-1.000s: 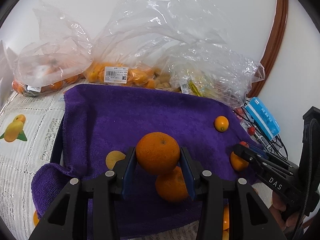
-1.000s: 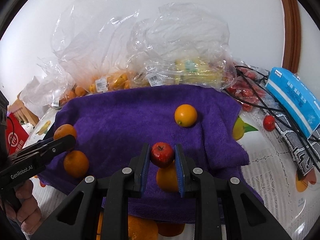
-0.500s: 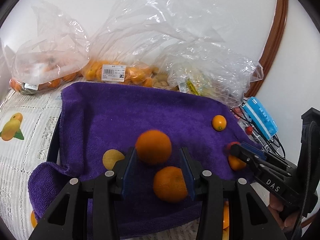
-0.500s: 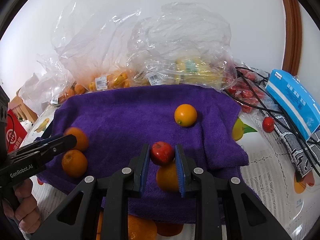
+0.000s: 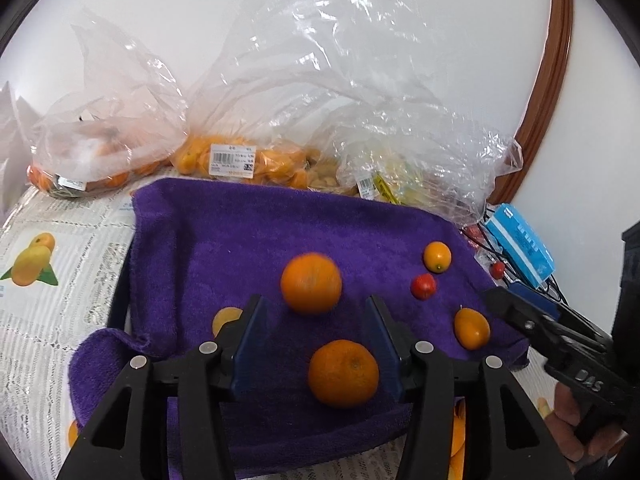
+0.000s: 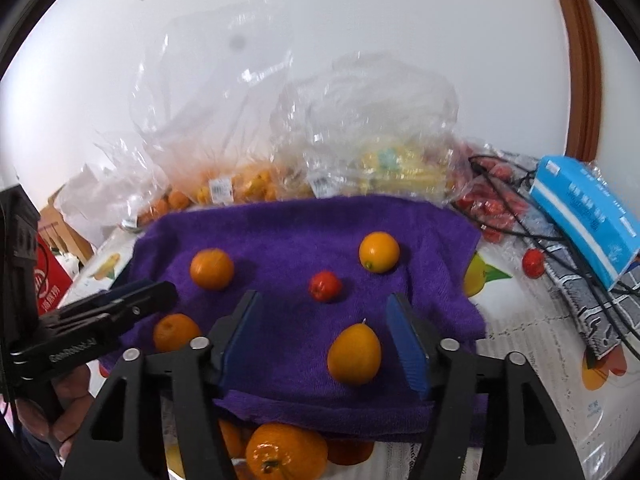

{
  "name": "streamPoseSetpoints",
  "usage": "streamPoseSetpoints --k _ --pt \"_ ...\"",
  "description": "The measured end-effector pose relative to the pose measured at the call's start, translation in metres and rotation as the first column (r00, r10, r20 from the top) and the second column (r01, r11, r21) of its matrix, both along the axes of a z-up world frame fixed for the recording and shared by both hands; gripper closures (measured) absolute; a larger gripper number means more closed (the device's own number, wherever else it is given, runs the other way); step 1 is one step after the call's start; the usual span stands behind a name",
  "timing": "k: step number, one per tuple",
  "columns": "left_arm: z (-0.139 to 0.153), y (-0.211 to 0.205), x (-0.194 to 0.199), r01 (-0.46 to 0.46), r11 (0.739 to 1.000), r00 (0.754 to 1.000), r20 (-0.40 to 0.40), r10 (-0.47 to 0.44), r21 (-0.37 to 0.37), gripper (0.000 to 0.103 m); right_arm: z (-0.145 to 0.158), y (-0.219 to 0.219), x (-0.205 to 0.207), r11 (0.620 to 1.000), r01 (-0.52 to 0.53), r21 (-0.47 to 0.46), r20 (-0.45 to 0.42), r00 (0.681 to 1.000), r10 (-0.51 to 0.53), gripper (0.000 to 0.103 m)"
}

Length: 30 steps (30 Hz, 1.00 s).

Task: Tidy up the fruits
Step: 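Lower the apple and orange onto the towel and open both tools, then withdraw both open tools from the towel toward the remaining fruit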

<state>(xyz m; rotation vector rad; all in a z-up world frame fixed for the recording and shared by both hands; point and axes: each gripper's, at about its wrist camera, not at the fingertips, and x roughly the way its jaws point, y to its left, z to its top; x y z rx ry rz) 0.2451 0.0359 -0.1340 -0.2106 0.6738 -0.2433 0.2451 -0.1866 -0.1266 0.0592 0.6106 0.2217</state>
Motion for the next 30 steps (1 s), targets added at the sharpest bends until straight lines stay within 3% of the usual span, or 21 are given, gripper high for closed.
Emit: streamPoseSetpoints --k 9,15,30 --pt "0.009 0.003 -0.023 -0.026 0.999 0.999 0.046 0.025 0.021 0.053 0.015 -0.002 -0.036 0.999 0.01 0.031 0.039 0.999 -0.011 0.034" --pt "0.011 0.006 -0.054 -0.021 0.999 0.998 0.065 0.019 0.028 0.052 0.019 -0.005 -0.078 1.0 0.015 -0.007 0.041 0.999 -0.015 0.034" --pt "-0.001 0.026 -0.108 -0.044 0.999 0.999 0.005 0.044 0.01 0.052 0.016 -0.016 -0.133 0.996 0.083 -0.024 -0.016 0.996 -0.083 0.036"
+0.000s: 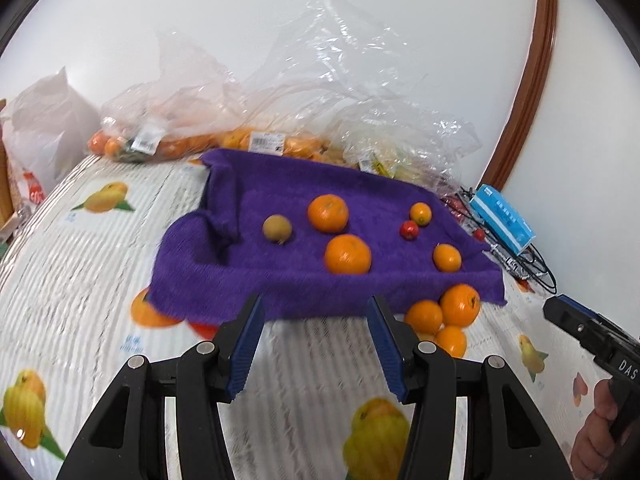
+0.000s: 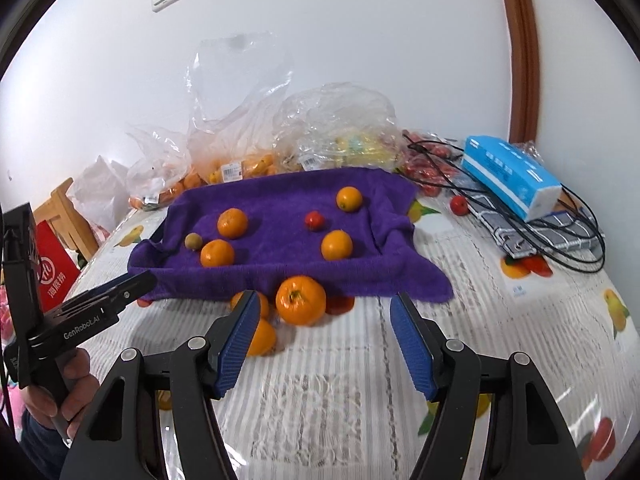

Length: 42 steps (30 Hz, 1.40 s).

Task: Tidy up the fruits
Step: 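Withdraw both open tools from the towel toward the remaining fruit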

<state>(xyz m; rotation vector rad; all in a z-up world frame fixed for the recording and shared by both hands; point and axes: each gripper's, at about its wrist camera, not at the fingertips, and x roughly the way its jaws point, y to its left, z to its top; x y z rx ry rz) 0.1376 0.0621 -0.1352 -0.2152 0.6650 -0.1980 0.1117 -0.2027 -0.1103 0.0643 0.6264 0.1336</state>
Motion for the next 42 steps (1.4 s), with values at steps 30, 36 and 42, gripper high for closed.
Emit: streamPoseSetpoints --k 30,36,42 --pt "-0.011 0.013 -0.008 -0.064 0.998 0.995 -0.073 0.064 0.009 0.052 -0.036 0.028 0.033 0.998 -0.012 -0.054 -0.062 0.998 0.009 0.051" --pt "-0.012 0.02 -0.006 -0.082 0.996 0.993 -0.089 0.08 -0.022 0.052 -0.043 0.031 0.051 0.998 -0.023 -0.05 -0.091 0.996 0.018 0.051" --pt "-0.015 0.019 -0.003 -0.084 0.996 0.992 -0.1 0.082 -0.016 0.052 -0.053 0.035 0.066 0.998 -0.035 -0.055 -0.121 0.992 0.028 0.051"
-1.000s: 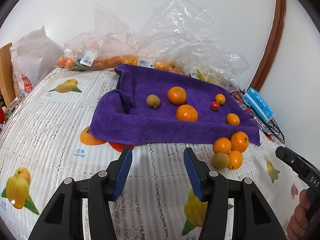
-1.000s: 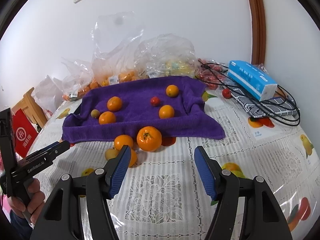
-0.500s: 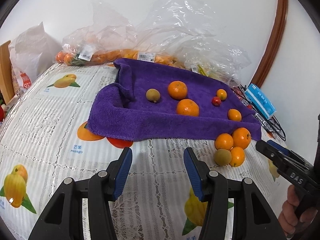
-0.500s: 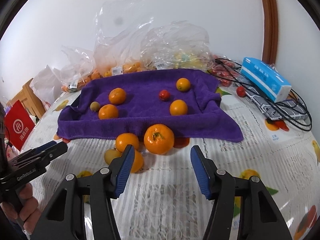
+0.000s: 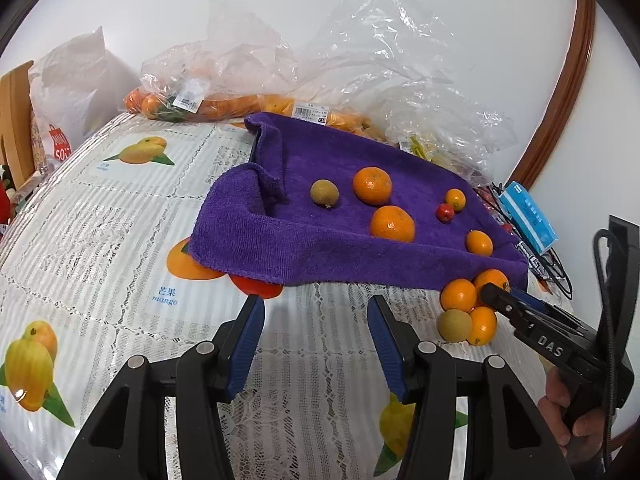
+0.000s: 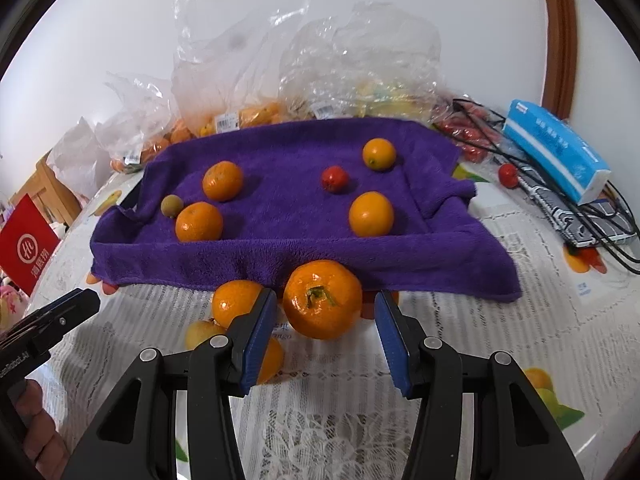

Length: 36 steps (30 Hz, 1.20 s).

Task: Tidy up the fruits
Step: 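Withdraw both open tools from the towel toward the remaining fruit, then grasp a tangerine from the table with the right tool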

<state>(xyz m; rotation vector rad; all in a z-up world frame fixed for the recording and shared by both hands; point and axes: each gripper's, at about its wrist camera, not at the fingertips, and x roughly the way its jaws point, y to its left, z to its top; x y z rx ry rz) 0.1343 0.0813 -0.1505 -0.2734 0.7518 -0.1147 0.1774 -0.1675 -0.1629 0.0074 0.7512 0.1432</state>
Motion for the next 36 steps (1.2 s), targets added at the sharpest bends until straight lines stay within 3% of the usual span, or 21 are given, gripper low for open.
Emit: streamPoseSetpoints --k 5,8,11,20,25,31,36 --pt "-0.001 0.0 0.0 0.004 1.0 1.0 -0.002 -0.004 0.004 0.052 -0.005 0.0 0.009 1.0 -0.002 0.005 -0.028 1.0 0.003 0.051" --pt "-0.003 -0.002 0.002 0.01 1.0 1.0 -0.013 -0.01 0.008 0.052 -0.009 0.0 0.013 1.0 -0.006 0.012 -0.046 0.999 0.006 0.059" --pt "-0.003 -0.004 0.001 0.016 1.0 1.0 -0.007 -0.016 0.02 0.052 -0.008 0.0 0.011 1.0 -0.013 0.007 -0.047 0.999 0.013 0.059" --pt "-0.002 -0.014 -0.001 0.059 0.997 0.998 0.004 -0.059 0.049 0.052 0.007 -0.032 -0.031 1.0 0.013 -0.015 -0.03 0.999 -0.013 0.06" --pt "-0.004 -0.014 0.002 0.07 0.997 0.998 -0.011 -0.07 0.042 0.052 -0.007 -0.05 -0.047 1.0 0.02 -0.014 -0.07 0.997 -0.02 0.059" --pt "-0.006 -0.015 0.004 0.092 0.996 0.996 -0.024 -0.092 0.019 0.052 -0.017 -0.048 -0.045 0.999 0.044 0.003 -0.064 0.997 -0.043 0.059" --pt "-0.006 -0.017 0.004 0.087 0.996 0.996 -0.028 -0.086 0.024 0.054 -0.018 -0.055 -0.04 0.995 0.048 0.089 -0.068 0.997 -0.042 0.059"
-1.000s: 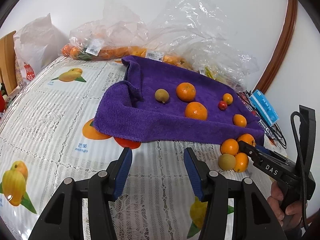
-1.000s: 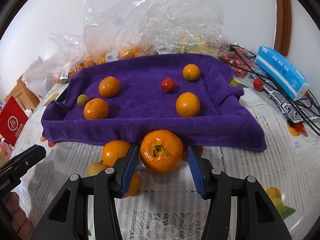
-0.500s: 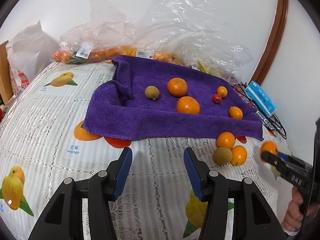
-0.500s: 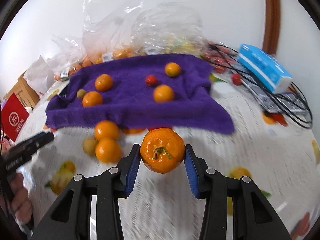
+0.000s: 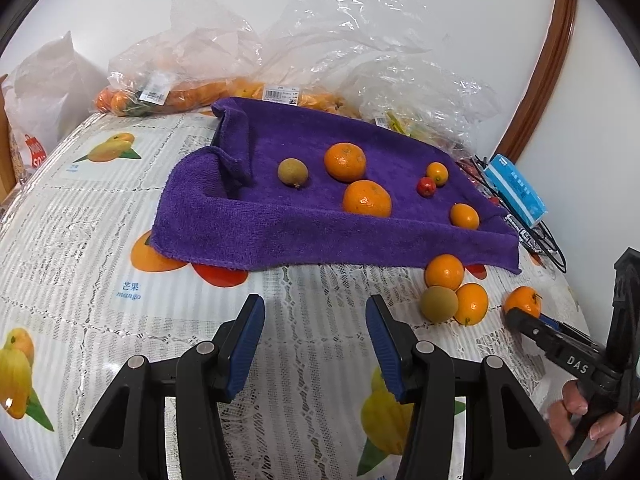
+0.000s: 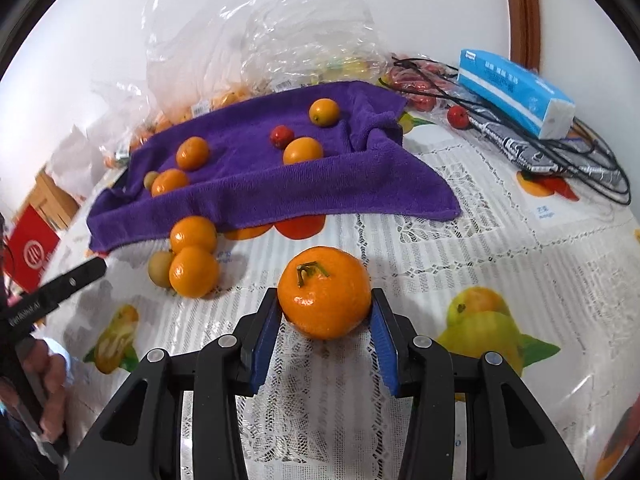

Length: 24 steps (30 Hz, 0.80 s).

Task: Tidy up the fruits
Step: 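Grasp a tangerine from the table with the right tool, then grasp the small yellow-green fruit with the left tool while the right tool holds the tangerine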

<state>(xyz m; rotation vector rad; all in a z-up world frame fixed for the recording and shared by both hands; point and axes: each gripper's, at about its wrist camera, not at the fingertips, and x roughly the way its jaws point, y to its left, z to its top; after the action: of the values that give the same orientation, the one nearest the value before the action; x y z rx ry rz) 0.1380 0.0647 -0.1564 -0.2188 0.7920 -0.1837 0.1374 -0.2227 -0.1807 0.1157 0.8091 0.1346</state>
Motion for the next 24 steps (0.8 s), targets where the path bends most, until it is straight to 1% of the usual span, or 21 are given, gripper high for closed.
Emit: streamPoseSetpoints --k 3,6,8,10,13,19,21,24 --pt "0.001 0.001 -0.003 -0.023 1.0 1.0 0.006 0.023 0.006 0.054 0.0 -0.005 0.0 0.999 0.001 0.04 0.003 1.0 -0.001 0.059" --pt "0.0 0.0 -0.006 -0.002 1.0 1.0 0.006 0.003 -0.019 0.054 0.002 0.005 0.0 0.999 -0.007 -0.035 0.007 1.0 0.007 0.06" --pt "0.0 -0.007 -0.007 0.01 1.0 1.0 -0.003 -0.009 0.004 0.054 0.004 0.008 -0.003 0.999 -0.025 -0.047 0.02 0.999 0.026 0.06" --pt "0.001 -0.016 -0.007 0.034 0.999 0.999 -0.001 -0.034 0.031 0.053 0.007 0.005 -0.007 0.999 -0.041 -0.026 0.042 0.998 0.042 0.06" --pt "0.003 -0.033 -0.005 0.082 0.996 0.997 0.003 -0.082 0.028 0.053 0.007 -0.001 -0.007 1.0 -0.024 0.0 0.04 0.999 0.024 0.06" --pt "0.005 -0.063 0.003 0.146 0.988 0.989 0.015 -0.147 0.043 0.053 0.008 -0.006 -0.011 1.0 0.002 0.007 0.05 0.999 -0.003 0.06" --pt "0.005 -0.069 0.006 0.156 0.987 0.988 0.011 -0.157 0.045 0.053 0.008 -0.008 -0.011 1.0 0.01 0.014 0.047 0.999 -0.011 0.06" --pt "0.004 -0.077 0.01 0.156 0.984 0.988 -0.009 -0.156 0.08 0.053 0.006 -0.01 -0.008 1.0 0.018 0.018 0.036 0.999 -0.019 0.06"
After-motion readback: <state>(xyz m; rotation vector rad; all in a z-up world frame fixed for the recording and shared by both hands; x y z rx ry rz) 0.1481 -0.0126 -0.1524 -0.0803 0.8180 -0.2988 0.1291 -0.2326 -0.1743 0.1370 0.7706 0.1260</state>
